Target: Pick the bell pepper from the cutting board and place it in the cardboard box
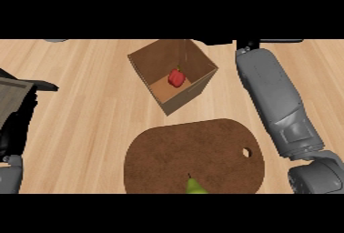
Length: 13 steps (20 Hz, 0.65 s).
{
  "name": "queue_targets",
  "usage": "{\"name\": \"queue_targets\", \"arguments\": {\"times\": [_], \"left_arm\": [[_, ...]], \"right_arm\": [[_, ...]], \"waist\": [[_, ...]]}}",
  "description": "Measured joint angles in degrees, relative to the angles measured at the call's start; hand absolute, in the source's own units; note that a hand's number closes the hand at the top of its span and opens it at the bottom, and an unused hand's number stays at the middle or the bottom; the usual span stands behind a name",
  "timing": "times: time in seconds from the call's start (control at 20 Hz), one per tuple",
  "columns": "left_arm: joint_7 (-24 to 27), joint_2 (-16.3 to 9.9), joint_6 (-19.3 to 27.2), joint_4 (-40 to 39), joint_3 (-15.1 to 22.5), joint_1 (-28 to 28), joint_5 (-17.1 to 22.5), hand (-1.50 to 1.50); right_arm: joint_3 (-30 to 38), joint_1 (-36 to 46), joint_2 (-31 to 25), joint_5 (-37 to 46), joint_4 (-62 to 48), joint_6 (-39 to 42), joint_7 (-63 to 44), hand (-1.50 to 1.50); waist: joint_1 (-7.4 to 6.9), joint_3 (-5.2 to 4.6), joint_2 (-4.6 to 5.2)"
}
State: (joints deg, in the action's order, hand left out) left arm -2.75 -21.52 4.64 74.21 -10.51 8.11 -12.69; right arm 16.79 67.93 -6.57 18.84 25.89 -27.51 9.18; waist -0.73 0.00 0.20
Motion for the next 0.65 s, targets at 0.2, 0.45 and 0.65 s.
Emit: {"name": "queue_targets", "arguments": {"times": [0.2,0.45,0.65], "left_arm": [[-0.3,0.3,0.3,0.8,-0.2,-1.1,-0.3,0.0],[-1.1,0.4,0.0,3.3,-0.7,-3.3,-0.2,0.0],[-0.1,0.5,0.3,2.4,-1.1,-3.3,-0.6,0.0]], "right_arm": [[0.4,-6.4,-3.6,-1.7,4.5,4.0,0.7,-1.5],[-0.3,-14.1,-8.8,-3.3,13.4,10.4,-1.4,-1.5],[-0.6,-20.7,-13.4,-5.3,20.4,17.6,-2.8,-1.5]], "waist": [[0.9,0.01,-0.34],[1.44,-0.01,-0.61],[1.69,-0.01,-0.59]]}}
